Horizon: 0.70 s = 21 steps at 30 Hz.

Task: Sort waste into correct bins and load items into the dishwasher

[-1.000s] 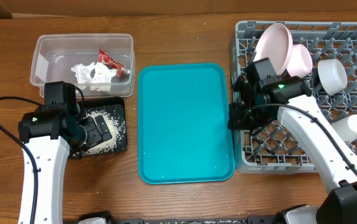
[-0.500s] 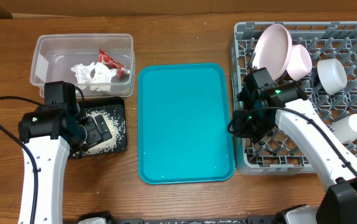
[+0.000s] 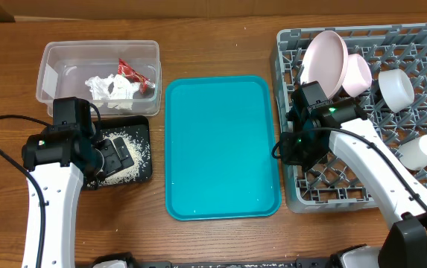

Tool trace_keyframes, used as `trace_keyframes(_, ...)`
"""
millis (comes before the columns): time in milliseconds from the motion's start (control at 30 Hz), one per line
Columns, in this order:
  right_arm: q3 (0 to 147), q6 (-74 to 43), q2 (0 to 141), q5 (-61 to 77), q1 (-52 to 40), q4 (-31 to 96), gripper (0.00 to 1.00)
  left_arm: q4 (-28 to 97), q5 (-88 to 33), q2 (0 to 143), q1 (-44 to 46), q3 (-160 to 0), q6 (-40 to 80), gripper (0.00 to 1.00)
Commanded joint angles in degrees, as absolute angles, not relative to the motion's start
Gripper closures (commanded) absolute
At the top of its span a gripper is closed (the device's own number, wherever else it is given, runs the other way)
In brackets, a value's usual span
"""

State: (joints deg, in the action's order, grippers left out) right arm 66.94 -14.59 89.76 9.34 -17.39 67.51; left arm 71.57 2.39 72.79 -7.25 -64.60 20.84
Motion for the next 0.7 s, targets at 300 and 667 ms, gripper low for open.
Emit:
trace_keyframes(300, 71.9, -14.4, 89.6, 7.9, -16.0, 65.4, 0.82, 70.6, 1.4, 73.1, -7.6, -65.1, 20.8, 0.0)
trace_keyframes(667, 84.1, -11.7, 89.4, 10.0, -8.7, 66.5, 0.51, 63.1, -10.3, 73.1, -7.4, -65.1, 12.3, 0.0)
